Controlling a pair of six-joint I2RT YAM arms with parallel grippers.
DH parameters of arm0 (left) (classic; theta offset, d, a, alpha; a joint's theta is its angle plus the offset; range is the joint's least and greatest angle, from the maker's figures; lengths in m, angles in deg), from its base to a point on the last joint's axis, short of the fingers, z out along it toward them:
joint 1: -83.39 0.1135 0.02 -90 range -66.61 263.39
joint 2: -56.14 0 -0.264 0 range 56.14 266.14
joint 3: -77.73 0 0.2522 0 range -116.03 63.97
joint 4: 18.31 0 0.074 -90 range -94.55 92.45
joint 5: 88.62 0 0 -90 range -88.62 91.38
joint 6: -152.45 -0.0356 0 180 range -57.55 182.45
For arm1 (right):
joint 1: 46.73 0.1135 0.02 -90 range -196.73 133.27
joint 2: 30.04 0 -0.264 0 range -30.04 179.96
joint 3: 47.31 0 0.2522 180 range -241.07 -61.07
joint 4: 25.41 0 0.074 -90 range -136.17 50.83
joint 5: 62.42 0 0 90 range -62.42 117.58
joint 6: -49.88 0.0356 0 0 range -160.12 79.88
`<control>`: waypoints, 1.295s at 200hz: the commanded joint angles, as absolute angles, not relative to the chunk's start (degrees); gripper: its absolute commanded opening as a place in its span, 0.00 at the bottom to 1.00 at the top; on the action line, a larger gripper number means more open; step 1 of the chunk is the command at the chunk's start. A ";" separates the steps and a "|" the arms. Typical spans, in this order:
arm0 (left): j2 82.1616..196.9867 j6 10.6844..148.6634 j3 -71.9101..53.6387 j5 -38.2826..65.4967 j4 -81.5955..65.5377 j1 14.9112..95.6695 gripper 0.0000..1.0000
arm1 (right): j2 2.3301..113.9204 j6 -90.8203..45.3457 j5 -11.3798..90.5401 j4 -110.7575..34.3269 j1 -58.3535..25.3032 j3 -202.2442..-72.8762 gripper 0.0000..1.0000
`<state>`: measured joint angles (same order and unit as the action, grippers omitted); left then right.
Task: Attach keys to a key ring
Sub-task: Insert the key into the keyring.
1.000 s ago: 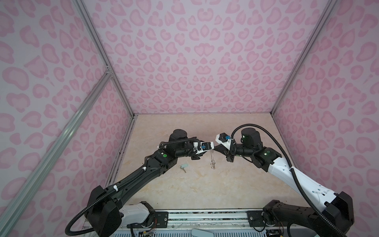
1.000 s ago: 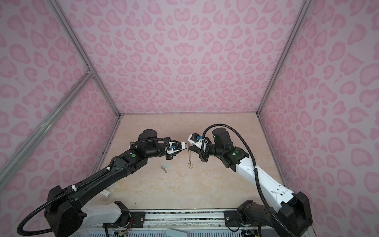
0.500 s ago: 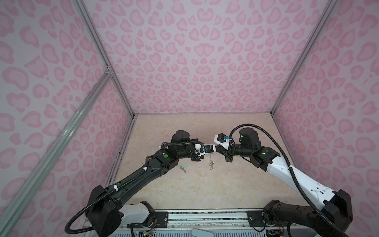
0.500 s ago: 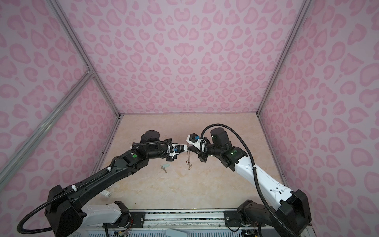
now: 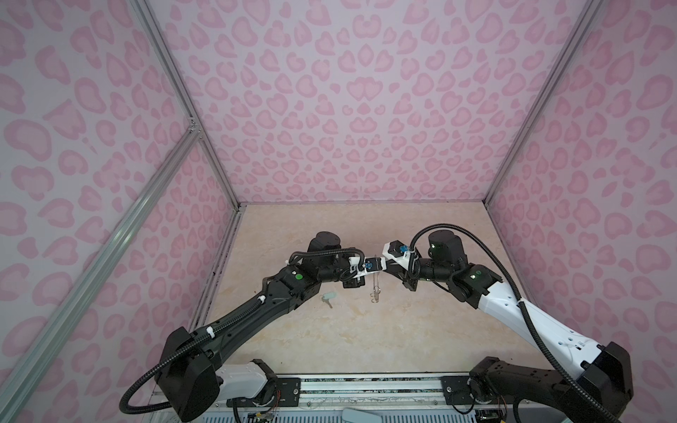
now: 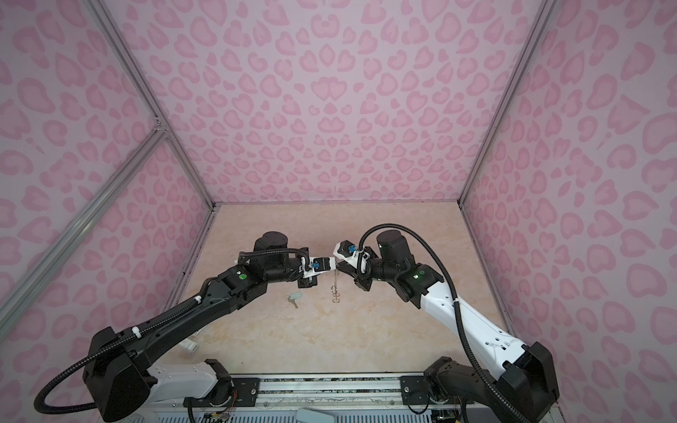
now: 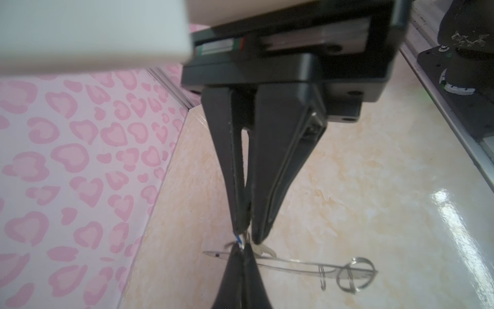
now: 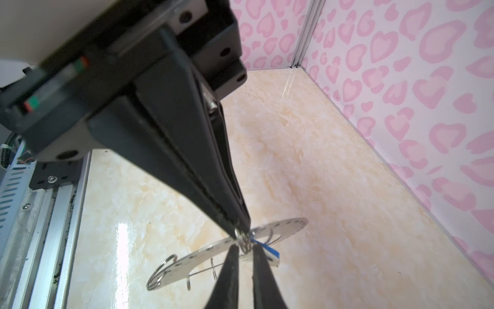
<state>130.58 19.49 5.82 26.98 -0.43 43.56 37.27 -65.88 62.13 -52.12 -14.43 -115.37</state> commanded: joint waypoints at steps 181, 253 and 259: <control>129.88 42.75 14.05 40.92 -30.04 47.97 0.03 | 32.96 -65.06 53.33 -30.77 -11.53 -106.69 0.19; 129.71 42.68 14.31 40.50 -30.04 47.97 0.03 | 33.15 -64.44 53.77 -30.42 -11.48 -106.77 0.03; 129.71 42.68 14.30 40.34 -30.04 47.97 0.03 | 33.15 -64.46 53.92 -30.31 -11.53 -106.85 0.02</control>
